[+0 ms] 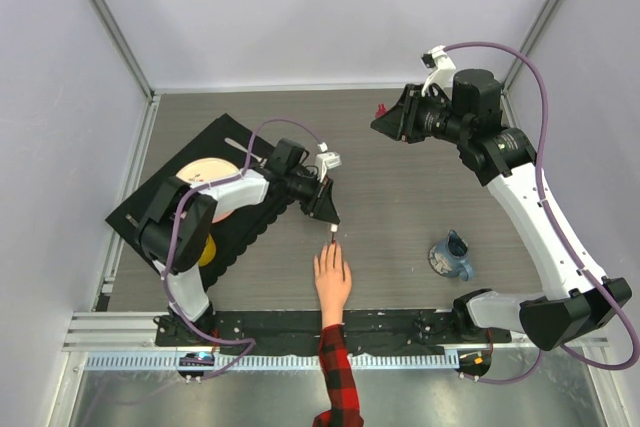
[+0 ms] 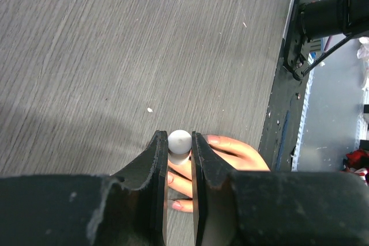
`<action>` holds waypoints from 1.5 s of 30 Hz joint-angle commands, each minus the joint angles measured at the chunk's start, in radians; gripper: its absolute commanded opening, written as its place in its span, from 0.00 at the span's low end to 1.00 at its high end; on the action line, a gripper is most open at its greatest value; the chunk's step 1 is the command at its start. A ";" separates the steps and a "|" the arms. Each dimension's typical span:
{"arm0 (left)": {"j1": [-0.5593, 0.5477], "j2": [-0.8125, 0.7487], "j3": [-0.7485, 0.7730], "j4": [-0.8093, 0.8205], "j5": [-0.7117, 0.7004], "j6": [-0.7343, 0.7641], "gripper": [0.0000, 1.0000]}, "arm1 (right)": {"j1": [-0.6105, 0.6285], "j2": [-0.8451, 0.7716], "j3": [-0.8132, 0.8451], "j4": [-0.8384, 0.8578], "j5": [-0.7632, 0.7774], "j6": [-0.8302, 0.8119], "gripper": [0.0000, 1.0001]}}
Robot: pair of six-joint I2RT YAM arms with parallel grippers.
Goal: Paint the nails
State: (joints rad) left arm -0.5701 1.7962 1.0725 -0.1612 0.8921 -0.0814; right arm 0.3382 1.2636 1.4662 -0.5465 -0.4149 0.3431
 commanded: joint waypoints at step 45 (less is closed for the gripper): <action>0.032 0.083 0.015 0.074 0.076 0.002 0.00 | -0.004 0.002 0.017 0.054 -0.028 0.014 0.01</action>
State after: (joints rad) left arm -0.5404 1.8706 1.0729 -0.1230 0.9356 -0.0933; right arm 0.3382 1.2640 1.4658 -0.5461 -0.4236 0.3477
